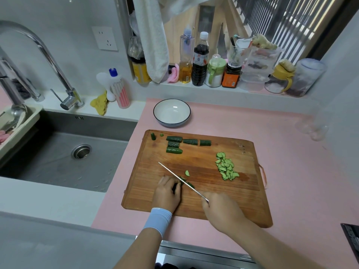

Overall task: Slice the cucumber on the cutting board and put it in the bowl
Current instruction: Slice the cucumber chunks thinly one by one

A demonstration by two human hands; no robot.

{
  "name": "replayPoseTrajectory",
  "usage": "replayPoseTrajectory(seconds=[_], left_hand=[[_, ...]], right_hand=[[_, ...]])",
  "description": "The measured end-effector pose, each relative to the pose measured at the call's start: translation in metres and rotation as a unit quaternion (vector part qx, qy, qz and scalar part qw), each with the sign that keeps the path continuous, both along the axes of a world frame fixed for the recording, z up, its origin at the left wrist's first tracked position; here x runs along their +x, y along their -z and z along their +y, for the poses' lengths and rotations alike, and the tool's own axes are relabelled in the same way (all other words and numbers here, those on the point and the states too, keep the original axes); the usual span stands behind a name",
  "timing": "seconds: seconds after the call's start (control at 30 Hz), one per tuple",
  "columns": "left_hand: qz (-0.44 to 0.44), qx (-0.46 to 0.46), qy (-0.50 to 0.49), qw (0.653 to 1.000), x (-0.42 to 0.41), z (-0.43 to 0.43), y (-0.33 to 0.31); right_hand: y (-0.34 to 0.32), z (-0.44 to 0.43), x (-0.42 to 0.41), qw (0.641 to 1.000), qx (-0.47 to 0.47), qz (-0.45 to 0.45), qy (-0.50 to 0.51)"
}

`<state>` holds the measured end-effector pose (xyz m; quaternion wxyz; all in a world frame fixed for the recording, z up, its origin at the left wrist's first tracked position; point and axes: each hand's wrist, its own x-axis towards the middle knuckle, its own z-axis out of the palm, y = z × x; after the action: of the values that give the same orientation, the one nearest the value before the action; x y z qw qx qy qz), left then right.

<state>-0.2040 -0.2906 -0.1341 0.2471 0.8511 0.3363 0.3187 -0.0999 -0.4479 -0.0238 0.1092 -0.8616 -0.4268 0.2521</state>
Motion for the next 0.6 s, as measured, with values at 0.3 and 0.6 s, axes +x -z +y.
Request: replayPoseTrajectory(seconds=[0.3,0.6], left_hand=[[0.014,-0.003,0.003,1.000,-0.001,-0.003,-0.003],[0.018,-0.018,-0.013,1.000,-0.003,-0.004,-0.002]], right_hand=[[0.000,0.019,0.000,1.000,-0.007,0.019,0.011],[0.001,0.012,-0.007,0.999,0.022,-0.045,-0.019]])
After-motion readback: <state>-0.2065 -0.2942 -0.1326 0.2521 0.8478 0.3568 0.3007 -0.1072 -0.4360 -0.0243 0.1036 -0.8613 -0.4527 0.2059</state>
